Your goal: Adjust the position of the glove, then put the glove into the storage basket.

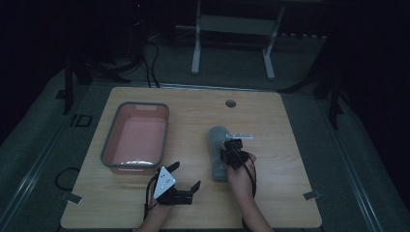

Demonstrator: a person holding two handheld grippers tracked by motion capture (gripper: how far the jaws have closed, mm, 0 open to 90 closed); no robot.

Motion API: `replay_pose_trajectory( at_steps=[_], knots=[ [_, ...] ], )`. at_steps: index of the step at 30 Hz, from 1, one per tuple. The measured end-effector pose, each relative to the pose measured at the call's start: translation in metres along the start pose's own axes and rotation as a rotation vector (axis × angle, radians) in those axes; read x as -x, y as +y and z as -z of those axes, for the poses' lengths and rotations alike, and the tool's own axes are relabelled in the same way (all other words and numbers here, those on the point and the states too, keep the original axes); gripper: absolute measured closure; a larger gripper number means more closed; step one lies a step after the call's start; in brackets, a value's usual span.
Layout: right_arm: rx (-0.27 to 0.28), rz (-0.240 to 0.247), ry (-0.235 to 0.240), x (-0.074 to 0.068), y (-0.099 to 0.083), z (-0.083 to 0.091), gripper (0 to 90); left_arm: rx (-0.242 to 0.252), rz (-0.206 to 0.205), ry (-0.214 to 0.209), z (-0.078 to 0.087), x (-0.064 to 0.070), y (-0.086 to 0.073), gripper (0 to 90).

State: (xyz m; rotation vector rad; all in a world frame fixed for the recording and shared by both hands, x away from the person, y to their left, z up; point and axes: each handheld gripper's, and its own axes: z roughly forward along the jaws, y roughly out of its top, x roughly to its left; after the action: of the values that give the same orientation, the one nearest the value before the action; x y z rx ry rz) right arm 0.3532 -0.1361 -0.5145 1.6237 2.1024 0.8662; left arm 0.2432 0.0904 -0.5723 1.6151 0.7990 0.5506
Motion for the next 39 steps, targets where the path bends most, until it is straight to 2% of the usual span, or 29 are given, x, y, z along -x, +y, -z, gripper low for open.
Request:
replay_pose_trajectory(
  at_steps=[3,6,8,10,13,14,15,16,18,20,21,22,25,27,30,33,34,36,37,39],
  knots=[
    [-0.007,0.007,0.014,-0.001,0.0,-0.002,75.5,-0.001,-0.002,0.005,0.0,0.0,0.0,1.0],
    [0.012,0.03,0.053,0.003,0.005,0.007,60.6,0.006,0.007,0.019,0.0,0.0,0.0,0.9],
    [0.068,0.06,0.1,0.01,0.009,0.016,52.0,0.003,0.009,0.024,0.0,-0.001,0.0,1.0],
    [0.094,0.068,0.123,0.019,0.012,0.025,46.1,0.0,0.018,0.034,0.0,-0.002,0.0,1.0],
    [0.129,0.109,0.117,0.033,0.014,0.038,37.1,-0.017,0.037,0.029,0.0,-0.005,0.001,1.0],
    [0.127,0.104,0.11,0.037,0.015,0.042,31.7,-0.024,0.064,0.017,0.0,-0.007,0.003,1.0],
    [0.125,0.12,0.125,0.045,0.016,0.049,18.6,-0.032,0.071,0.012,0.0,-0.007,0.004,1.0],
    [0.122,0.128,0.136,0.047,0.016,0.051,14.7,-0.046,0.079,0.008,0.0,-0.008,0.005,1.0],
    [0.134,0.139,0.178,0.053,0.017,0.057,13.4,-0.06,0.07,0.012,-0.001,-0.008,0.011,1.0],
    [0.163,0.185,0.194,0.059,0.017,0.063,13.1,-0.066,0.051,0.025,-0.001,-0.007,0.018,1.0],
    [0.177,0.209,0.218,0.062,0.018,0.065,13.3,-0.072,0.049,0.019,-0.001,-0.007,0.022,1.0],
    [0.199,0.222,0.248,0.065,0.018,0.066,13.3,-0.061,0.057,0.008,-0.001,-0.007,0.026,1.0],
    [0.246,0.256,0.286,0.076,0.017,0.069,13.7,-0.092,0.092,-0.027,-0.008,-0.006,0.041,1.0],
    [0.254,0.258,0.307,0.082,0.017,0.072,13.7,-0.096,0.089,-0.062,-0.014,-0.005,0.052,1.0],
    [0.175,0.244,0.293,0.087,0.019,0.076,14.1,-0.115,0.051,-0.121,-0.026,-0.002,0.07,1.0],
    [0.164,0.231,0.276,0.089,0.022,0.076,12.6,-0.167,0.02,-0.131,-0.043,-0.001,0.083,1.0],
    [0.16,0.241,0.272,0.088,0.023,0.076,9.9,-0.181,0.018,-0.13,-0.048,-0.001,0.085,1.0],
    [0.158,0.239,0.273,0.086,0.026,0.073,9.9,-0.208,0.032,-0.117,-0.059,-0.003,0.088,1.0],
    [0.158,0.239,0.273,0.086,0.026,0.073,9.9,-0.208,0.032,-0.117,-0.059,-0.003,0.088,1.0],
    [0.128,0.244,0.283,0.084,0.028,0.066,13.5,-0.261,0.06,-0.105,-0.073,-0.008,0.09,1.0]
  ],
)
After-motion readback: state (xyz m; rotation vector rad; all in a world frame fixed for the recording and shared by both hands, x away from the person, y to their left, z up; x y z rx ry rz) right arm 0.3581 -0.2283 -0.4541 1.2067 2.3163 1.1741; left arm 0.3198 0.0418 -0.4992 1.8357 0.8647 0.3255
